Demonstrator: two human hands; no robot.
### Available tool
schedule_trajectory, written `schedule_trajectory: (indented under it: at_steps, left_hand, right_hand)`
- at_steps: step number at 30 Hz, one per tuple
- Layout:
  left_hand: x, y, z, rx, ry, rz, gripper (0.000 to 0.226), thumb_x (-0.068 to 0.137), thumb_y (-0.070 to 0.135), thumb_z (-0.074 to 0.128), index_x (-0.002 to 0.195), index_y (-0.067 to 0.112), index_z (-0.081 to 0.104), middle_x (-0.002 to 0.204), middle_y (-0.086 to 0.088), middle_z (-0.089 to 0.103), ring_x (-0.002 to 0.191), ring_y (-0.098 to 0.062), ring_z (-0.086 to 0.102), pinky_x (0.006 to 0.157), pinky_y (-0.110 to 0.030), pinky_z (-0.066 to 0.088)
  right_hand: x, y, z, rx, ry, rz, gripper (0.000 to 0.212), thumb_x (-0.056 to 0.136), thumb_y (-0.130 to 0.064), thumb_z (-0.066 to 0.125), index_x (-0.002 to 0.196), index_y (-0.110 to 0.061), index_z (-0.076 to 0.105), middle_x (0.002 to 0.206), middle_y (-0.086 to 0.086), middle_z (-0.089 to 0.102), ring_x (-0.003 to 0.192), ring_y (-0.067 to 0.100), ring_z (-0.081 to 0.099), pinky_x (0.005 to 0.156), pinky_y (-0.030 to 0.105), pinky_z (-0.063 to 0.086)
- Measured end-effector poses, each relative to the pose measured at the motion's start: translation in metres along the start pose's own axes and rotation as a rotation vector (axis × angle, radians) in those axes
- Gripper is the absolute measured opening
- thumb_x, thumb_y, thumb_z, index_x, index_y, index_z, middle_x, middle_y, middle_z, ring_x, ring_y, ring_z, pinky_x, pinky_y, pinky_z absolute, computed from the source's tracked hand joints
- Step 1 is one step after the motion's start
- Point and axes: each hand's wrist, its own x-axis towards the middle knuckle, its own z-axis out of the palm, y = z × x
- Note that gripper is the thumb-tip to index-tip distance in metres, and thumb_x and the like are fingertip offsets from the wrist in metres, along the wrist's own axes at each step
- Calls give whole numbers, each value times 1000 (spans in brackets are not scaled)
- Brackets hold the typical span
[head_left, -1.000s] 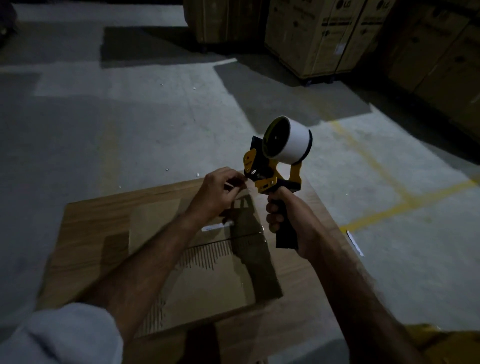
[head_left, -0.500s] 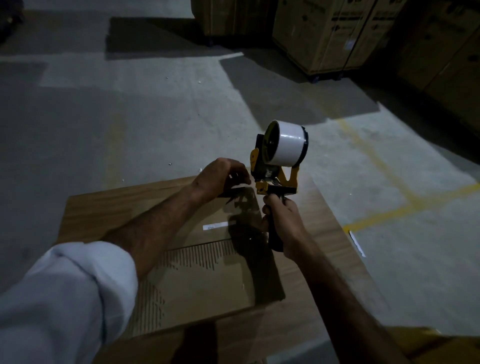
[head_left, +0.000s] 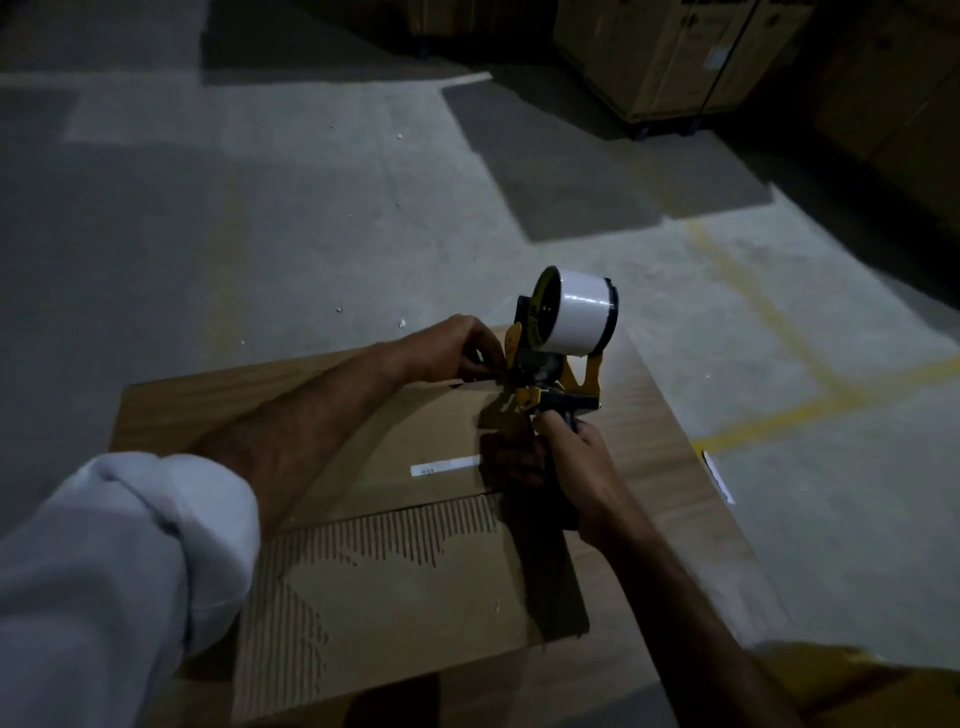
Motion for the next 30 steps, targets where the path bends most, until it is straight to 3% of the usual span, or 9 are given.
schedule_trajectory:
  at_steps: [3,6,13,15,18,21,25,27,30]
  left_hand:
    - [8,-12,-2,-107,-88,-36,24,98,10,69,100,33,76,85,18,77,75,-1,70,66,-18,55]
    - [13,-22,-4,-180,-166,-109,20,100,14,68,102,32,77,86,22,76,79,4,70,66,-15,55]
    - [11,-34,-1,-393,-282,-233,14,90,38,71,95,35,84,102,2,75,90,-15,64,79,-31,50]
    - [10,-40,0,-416,-287,-246,25,88,43,69,104,29,83,106,-7,67,95,-23,52,84,-40,41]
    - [4,-43,-2,-430,-291,-253,25,96,36,64,115,27,77,129,-3,71,110,-14,63,97,-25,47]
    - [-6,-37,-10,-375,-336,-226,27,96,40,67,120,29,75,124,4,74,110,-8,69,94,-22,53]
    - [-18,-31,1,-418,-231,-74,42,94,31,74,135,32,64,132,18,68,125,-3,62,101,-19,50]
    - [-23,-29,11,-454,-152,-44,38,97,25,72,130,42,64,129,24,68,122,3,62,95,-11,48]
    - [-27,-24,17,-411,-92,-60,27,99,27,69,117,48,72,124,20,72,117,-1,65,100,-21,48]
  right_hand:
    - [2,2,-2,15,-2,6,31,109,-27,45,87,-16,63,74,-1,74,75,17,76,62,27,59]
    - [5,3,-5,46,-24,41,30,109,-31,45,102,-14,68,101,9,79,101,28,76,85,44,62]
    - [10,4,-3,71,-29,54,30,109,-31,45,101,-20,72,113,11,78,108,27,75,95,47,58]
    - [11,5,-3,62,-29,44,28,109,-29,45,118,-15,67,115,7,78,109,25,74,97,44,57]
    - [10,4,-2,70,-50,21,29,110,-26,43,122,-14,65,114,4,78,108,23,75,85,31,60]
    - [9,2,0,71,-36,14,28,110,-24,41,122,-16,66,114,2,78,107,22,75,82,26,60]
    - [7,-1,3,74,-25,9,29,111,-22,41,126,-16,64,119,5,77,106,22,75,83,27,58]
    - [5,-1,5,62,-35,-6,30,111,-22,40,128,-13,64,120,5,76,106,21,75,82,25,59]
    - [4,-3,7,38,-25,-13,30,111,-21,41,127,-10,64,120,8,76,105,23,75,88,29,60]
